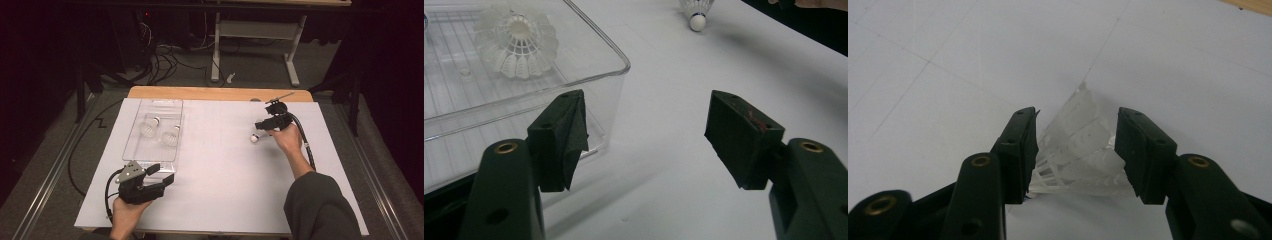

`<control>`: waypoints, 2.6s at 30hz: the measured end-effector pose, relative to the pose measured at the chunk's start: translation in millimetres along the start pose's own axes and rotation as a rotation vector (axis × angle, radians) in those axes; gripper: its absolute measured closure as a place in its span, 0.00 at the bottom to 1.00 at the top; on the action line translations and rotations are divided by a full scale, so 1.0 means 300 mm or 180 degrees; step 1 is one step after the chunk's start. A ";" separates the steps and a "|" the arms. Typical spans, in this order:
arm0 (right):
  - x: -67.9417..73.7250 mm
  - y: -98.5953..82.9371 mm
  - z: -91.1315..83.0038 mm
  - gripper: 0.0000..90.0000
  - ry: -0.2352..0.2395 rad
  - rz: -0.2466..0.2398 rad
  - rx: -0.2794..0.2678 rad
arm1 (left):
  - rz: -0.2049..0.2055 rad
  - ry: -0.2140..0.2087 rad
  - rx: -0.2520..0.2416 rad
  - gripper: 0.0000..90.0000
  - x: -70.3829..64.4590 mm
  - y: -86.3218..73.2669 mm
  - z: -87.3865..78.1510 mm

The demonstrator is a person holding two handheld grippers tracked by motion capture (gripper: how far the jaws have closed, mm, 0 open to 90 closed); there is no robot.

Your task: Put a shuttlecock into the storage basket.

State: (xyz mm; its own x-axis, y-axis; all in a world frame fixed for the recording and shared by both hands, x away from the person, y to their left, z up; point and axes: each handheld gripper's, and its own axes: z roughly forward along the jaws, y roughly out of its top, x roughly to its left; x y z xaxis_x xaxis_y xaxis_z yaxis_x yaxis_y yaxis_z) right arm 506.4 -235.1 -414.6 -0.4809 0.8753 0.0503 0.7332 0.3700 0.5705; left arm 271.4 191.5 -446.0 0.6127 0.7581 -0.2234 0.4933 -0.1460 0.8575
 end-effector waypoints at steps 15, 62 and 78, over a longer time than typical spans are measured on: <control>-0.005 -0.008 -0.015 0.84 0.0268 0.0098 0.0028 | 0.0028 -0.0004 0.0008 0.38 -0.001 0.000 0.001; 0.075 -0.040 -0.086 1.00 0.1039 -0.0124 -0.0112 | 0.0079 0.0006 0.0050 0.38 -0.009 0.005 0.010; 0.123 -0.075 -0.096 1.00 0.1271 -0.0163 -0.0174 | 0.0089 -0.0012 0.0063 0.38 -0.018 0.014 0.022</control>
State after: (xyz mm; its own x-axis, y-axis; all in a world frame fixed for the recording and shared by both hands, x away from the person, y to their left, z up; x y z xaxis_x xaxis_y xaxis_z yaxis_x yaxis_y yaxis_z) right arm 458.4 -220.1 -401.9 -0.6730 0.6625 0.3289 0.6819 0.3835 0.6228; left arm 274.2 182.6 -444.2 0.6287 0.7512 -0.2011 0.4880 -0.1798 0.8541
